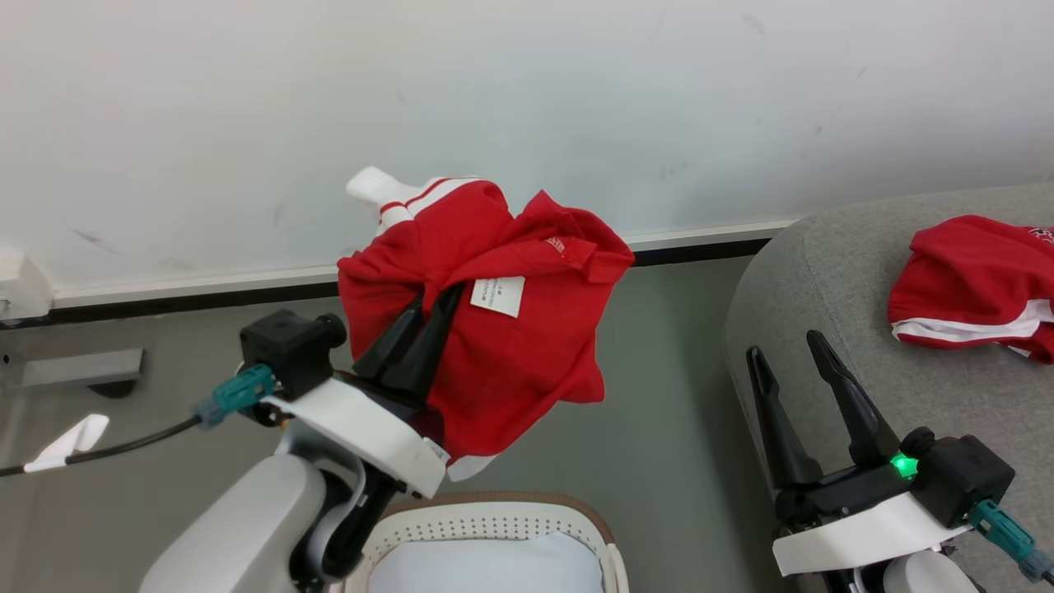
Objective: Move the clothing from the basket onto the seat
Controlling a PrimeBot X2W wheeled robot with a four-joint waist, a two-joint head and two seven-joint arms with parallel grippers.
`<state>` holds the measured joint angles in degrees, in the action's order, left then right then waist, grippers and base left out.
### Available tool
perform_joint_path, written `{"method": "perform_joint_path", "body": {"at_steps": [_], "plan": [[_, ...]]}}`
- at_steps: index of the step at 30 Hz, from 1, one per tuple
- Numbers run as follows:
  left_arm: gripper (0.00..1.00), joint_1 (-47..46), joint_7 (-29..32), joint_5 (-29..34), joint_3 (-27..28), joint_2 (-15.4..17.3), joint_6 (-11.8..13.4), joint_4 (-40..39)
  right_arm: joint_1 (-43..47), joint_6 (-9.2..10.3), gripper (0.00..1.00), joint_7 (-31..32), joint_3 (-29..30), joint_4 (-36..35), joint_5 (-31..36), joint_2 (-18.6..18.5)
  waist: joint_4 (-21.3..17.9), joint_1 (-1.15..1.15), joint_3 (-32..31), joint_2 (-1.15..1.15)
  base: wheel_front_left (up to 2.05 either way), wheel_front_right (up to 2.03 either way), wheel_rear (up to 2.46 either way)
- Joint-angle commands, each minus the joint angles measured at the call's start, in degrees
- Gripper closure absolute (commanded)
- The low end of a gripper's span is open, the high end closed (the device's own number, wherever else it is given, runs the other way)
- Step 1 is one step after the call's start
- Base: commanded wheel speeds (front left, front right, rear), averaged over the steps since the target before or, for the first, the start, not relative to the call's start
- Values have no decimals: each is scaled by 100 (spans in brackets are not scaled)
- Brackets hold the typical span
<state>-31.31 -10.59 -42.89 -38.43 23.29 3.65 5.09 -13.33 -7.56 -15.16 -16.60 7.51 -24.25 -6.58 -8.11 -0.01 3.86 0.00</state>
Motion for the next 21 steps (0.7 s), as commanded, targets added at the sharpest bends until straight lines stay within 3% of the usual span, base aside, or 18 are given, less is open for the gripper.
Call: {"method": "perform_joint_path", "body": {"at_steps": [1, 8, 21], "plan": [[100, 93, 13, 27, 20, 61, 42, -93, 53, 14, 0, 2, -24, 18, -27, -30, 3, 1, 0, 0, 0, 0, 0], [100, 242, -50, 23, 11, 73, 137, -359, -35, 15, 0, 53, -560, 102, -338, -246, 59, 1, -18, 0, 0, 0, 0], [100, 282, 26, 99, -351, -163, 40, -370, -548, 14, 0, 750, -1948, 310, -1923, -643, 373, 1, -56, 0, 0, 0, 0]]}}
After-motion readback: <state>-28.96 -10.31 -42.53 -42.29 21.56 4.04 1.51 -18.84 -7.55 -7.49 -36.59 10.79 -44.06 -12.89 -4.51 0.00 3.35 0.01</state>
